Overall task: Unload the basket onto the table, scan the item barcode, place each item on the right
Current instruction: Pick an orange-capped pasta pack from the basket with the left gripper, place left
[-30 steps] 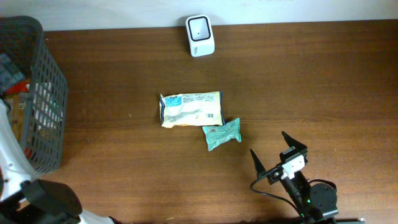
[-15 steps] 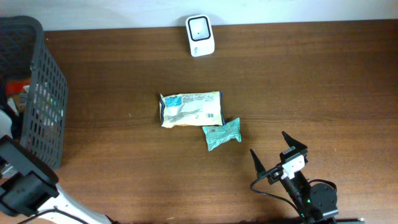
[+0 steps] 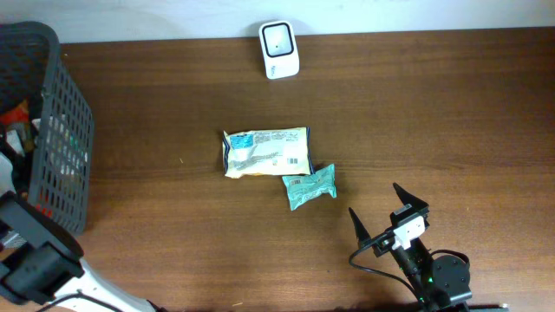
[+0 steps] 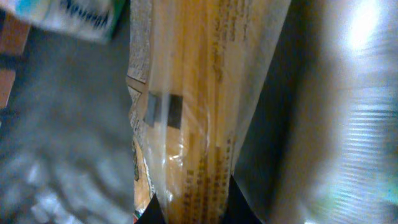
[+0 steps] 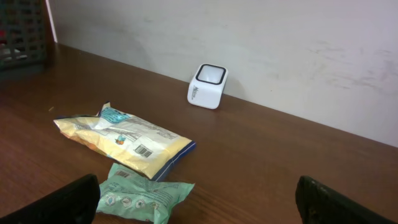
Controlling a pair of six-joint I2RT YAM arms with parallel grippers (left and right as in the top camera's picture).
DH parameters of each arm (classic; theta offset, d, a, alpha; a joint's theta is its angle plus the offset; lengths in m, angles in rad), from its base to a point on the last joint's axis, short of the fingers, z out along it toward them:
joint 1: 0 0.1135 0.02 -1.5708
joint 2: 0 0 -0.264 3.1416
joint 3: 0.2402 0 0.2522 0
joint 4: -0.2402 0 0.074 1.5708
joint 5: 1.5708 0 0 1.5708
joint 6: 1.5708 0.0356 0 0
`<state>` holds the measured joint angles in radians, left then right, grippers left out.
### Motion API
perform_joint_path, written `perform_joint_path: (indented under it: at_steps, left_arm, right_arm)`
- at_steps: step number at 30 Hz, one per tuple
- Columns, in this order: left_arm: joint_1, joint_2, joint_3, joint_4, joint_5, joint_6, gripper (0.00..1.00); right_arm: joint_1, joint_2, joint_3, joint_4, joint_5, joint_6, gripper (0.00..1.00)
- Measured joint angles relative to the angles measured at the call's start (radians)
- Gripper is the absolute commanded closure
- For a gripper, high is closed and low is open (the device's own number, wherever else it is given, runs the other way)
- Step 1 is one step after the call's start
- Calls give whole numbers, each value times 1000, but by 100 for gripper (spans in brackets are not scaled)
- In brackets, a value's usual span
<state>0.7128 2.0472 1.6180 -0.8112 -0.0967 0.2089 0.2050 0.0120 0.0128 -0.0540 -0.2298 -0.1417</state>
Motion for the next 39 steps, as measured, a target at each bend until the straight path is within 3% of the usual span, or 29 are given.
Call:
perform_joint_path:
  at_steps: [3,8,10,11,14,16,20,25,27,28,29,30,34,37,39]
  left_arm:
    - [-38,-148,52,20,150,-42,100]
    - [-109,-533,126,175,267,-57,100]
    - [-181,-624,129,130,293,-57,100]
    - [-233,-640,140,35,311,-61,100]
    - [-461,-624,74,-205,354,-64,100]
    - [-584,-583,-34,-247,362,-53,100]
    - [-689,-510,-216,-130,292,-48,100]
    - [-693,-296,-328,-41,246,-7,100]
    - [-696,-249,-328,-34,258,18,87]
    - [-703,-239,-328,-28,263,24,68]
    - [-713,-235,-328,-26,265,29,14]
    - [-726,-235,-328,-21,271,44,1]
    - [-743,-235,-286,-43,298,12,1]
    - [-742,-304,-22,-122,290,-55,1]
    - [-702,-402,202,-113,174,-72,1]
  right_arm:
    - [0,0,0,0,0,0,1]
    - [0,0,0,0,0,0,1]
    - [0,0,0,0,0,0,1]
    - [0,0,0,0,0,0,1]
    - [0,0,0,0,0,0,1]
    - [0,0,0,0,0,0,1]
    - [0,0,0,0,0,0,1]
    - [0,0,0,0,0,0,1]
    - [0,0,0,0,0,0,1]
    - [0,0,0,0,0,1,1]
    - [0,0,0,0,0,0,1]
    - [0,0,0,0,0,0,1]
    - [0,0,0,0,0,1,1]
    - [0,0,0,0,0,0,1]
    - [0,0,0,0,0,0,1]
